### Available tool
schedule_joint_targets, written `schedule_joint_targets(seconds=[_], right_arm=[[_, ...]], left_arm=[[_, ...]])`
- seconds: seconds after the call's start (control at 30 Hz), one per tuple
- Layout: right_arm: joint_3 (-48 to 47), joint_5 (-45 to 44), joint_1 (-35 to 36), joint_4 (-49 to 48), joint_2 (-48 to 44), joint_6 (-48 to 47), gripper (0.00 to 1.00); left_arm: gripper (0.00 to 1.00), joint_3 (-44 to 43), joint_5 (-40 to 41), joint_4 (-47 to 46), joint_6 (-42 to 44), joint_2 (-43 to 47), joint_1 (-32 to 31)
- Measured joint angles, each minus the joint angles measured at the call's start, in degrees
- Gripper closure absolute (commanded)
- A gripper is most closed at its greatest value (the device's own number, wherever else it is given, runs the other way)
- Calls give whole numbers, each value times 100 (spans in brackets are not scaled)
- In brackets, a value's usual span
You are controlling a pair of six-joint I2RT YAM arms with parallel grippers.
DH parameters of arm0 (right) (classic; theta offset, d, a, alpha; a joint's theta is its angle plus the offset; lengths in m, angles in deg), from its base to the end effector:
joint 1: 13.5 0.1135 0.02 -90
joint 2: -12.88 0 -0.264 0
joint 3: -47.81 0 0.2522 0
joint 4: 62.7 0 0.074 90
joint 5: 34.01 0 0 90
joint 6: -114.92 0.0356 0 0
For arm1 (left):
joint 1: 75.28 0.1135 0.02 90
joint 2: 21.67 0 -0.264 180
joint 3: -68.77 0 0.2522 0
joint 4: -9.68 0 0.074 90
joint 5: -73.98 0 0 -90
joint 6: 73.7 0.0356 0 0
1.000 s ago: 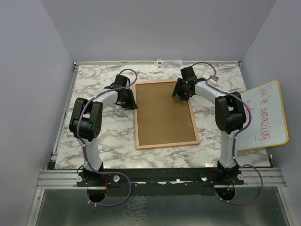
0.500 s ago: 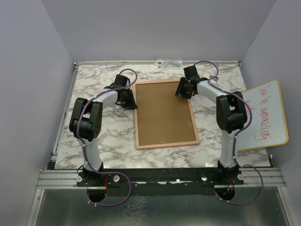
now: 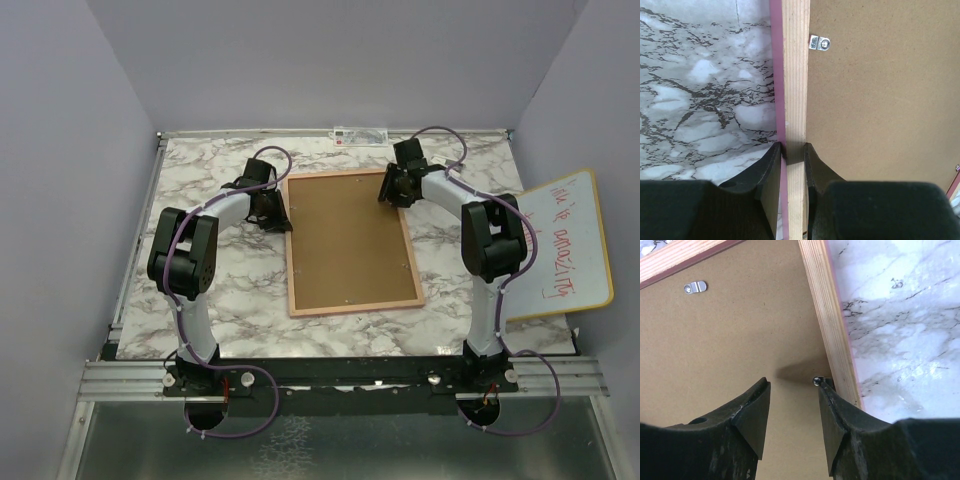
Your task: Put the photo into the frame
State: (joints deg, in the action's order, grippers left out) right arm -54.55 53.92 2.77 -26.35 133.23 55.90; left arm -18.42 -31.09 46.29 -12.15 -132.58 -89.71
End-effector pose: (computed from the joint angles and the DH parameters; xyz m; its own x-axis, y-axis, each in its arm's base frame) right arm 0.4392 0.1268 0.1744 -0.8024 0.3017 -0.5149 0.1788 0.9447 0.2749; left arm 0.3839 -0.1083 0.1645 -0.9139 -0.2398 -0.3276 -0.0797 0.8972 -0.4344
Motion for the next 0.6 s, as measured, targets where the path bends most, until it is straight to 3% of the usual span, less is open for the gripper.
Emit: schedule_joint_targets(seconds=[0.33,0.6], right_arm=[[48,9,-20,-201,0,-802,52],[153,269,-96,-210,-160,-850,50]], left_arm=[[85,-46,9,59,0,-33,-4],[83,-109,7,140,2,-55,-4]])
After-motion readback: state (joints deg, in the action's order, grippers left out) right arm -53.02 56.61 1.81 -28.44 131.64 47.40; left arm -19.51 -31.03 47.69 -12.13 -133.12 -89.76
